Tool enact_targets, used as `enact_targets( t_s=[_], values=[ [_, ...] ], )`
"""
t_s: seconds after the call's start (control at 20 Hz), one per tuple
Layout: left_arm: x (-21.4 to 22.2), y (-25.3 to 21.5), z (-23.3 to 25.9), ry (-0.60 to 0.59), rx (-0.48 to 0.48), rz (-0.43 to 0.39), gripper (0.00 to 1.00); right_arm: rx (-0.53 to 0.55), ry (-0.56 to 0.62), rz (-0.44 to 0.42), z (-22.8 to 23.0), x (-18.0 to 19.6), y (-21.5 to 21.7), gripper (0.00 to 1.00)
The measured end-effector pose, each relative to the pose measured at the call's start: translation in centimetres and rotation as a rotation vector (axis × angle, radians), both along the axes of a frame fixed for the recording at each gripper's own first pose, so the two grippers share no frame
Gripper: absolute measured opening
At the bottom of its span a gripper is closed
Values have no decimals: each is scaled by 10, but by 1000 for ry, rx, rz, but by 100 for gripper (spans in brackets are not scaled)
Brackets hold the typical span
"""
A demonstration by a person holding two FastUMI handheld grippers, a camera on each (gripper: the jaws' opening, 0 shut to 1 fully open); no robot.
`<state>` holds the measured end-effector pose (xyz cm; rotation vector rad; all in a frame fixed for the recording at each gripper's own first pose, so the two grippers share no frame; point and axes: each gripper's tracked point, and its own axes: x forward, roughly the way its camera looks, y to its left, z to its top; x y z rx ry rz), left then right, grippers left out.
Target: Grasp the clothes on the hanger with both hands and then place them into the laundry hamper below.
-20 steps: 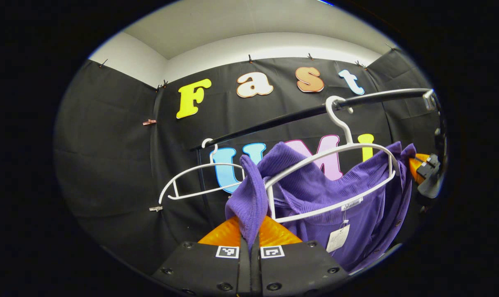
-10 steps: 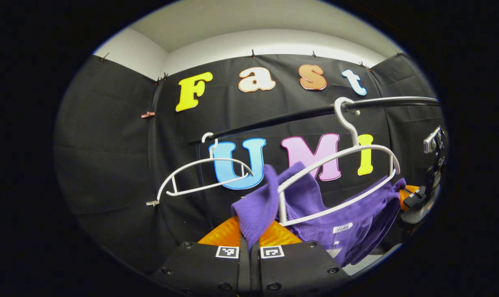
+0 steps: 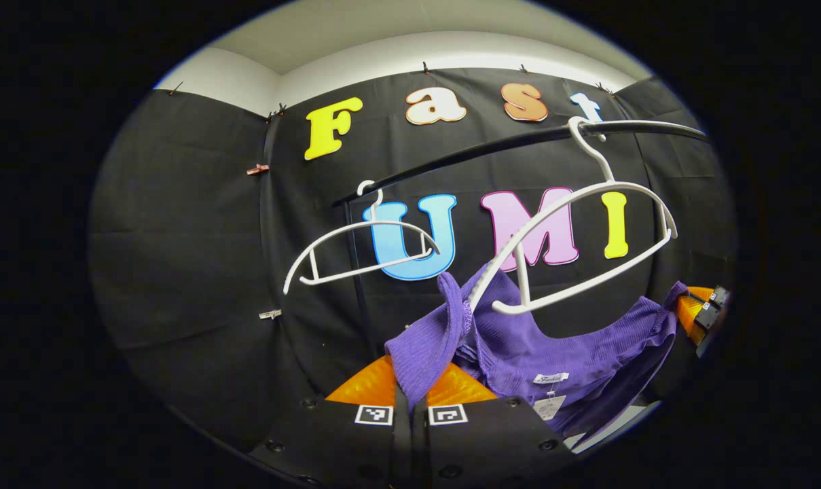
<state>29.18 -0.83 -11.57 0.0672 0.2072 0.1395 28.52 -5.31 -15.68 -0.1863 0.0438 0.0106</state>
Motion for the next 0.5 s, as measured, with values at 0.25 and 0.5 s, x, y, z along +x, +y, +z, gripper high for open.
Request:
enact_targets(
  t_s=[0.25, 0.5],
  values=[
    [-15, -20, -27, 49, -16, -59, 5, 41, 1, 62, 11, -15, 23, 5],
    [-31, -67, -31, 62, -92, -170, 5, 77, 18, 124, 20, -34, 44, 5]
  ],
)
